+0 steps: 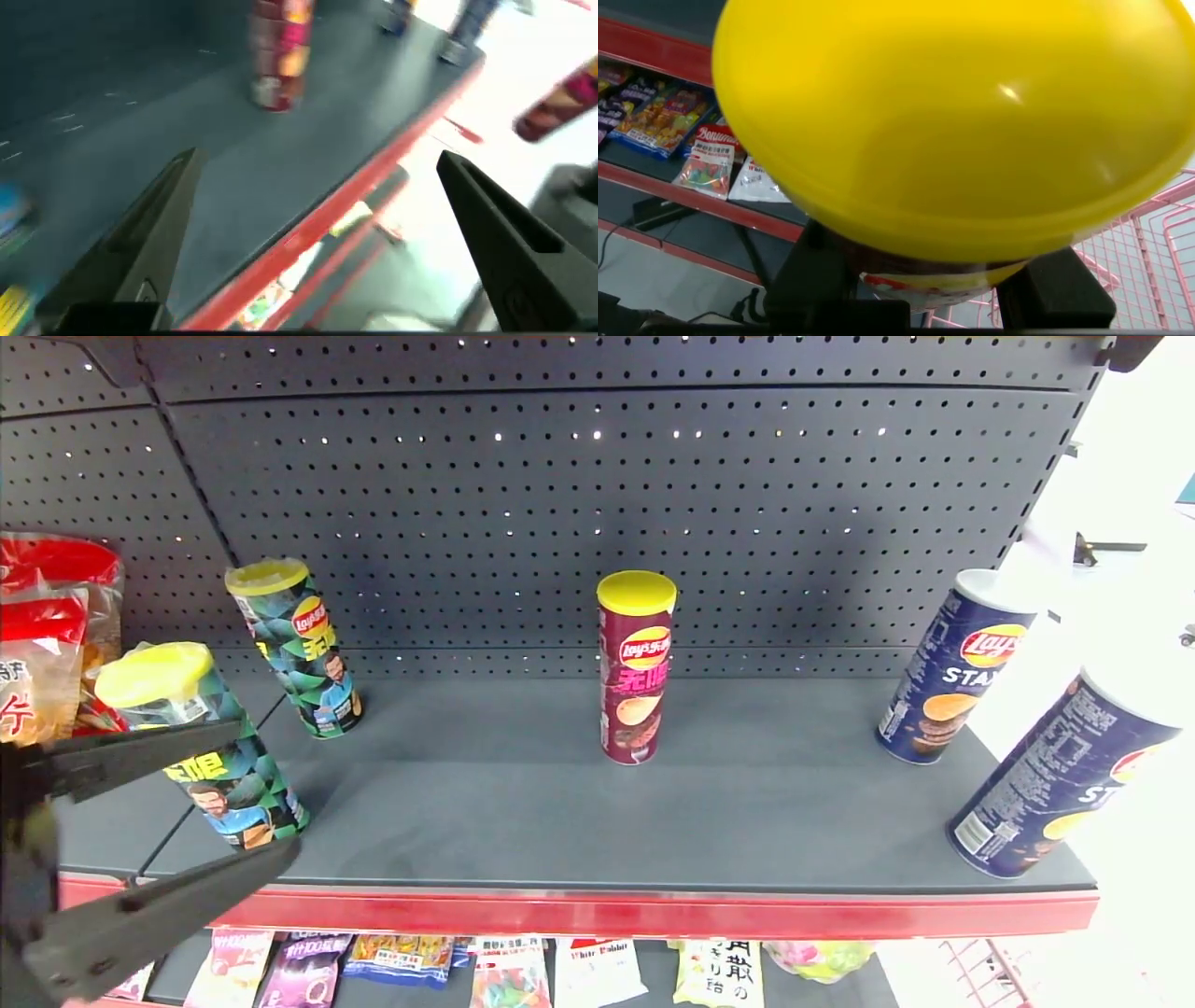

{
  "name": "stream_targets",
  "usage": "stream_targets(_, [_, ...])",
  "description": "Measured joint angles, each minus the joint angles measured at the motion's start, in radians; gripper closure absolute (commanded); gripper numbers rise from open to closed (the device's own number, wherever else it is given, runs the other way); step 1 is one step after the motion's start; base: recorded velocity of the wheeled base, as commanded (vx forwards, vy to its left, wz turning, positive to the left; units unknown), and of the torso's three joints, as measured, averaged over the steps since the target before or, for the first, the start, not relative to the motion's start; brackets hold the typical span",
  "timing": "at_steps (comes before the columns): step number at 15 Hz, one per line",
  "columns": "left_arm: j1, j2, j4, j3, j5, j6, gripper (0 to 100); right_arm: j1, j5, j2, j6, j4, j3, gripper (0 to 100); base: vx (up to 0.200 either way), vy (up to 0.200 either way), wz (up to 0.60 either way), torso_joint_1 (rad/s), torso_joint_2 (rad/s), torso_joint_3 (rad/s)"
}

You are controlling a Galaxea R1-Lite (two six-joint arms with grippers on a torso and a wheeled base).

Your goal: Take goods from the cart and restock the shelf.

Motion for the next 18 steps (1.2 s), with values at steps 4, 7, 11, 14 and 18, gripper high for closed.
stream_targets(4, [-0.099,0.356,-0.06,-0.155,-0.09,0.109,0,0.0,0.0,0.0,0.0,-0.001,0.001,100,0.0,0.0,0.0,0.0,0.0,0.0])
stream_targets(7, [-0.147,0.571,-0.07,-0.312,-0.097,0.244,0,0.0,-0.001,0.0,0.001,-0.001,0.001,100,0.0,0.0,0.0,0.0,0.0,0.0])
stream_targets(11, [-0.203,0.784,-0.101,-0.506,-0.098,0.265,0,0.0,-0.002,0.0,0.001,-0.001,0.003,100,0.0,0.0,0.0,0.0,0.0,0.0])
stream_targets(14, [-0.213,0.907,-0.187,-0.618,-0.071,0.197,0,0.0,-0.003,0.0,0.004,-0.001,0.003,100,0.0,0.0,0.0,0.0,0.0,0.0])
stream_targets(18, [-0.22,0.999,-0.258,-0.681,-0.064,0.162,0,0.0,-0.004,0.0,0.005,-0.001,0.003,100,0.0,0.0,0.0,0.0,0.0,0.0])
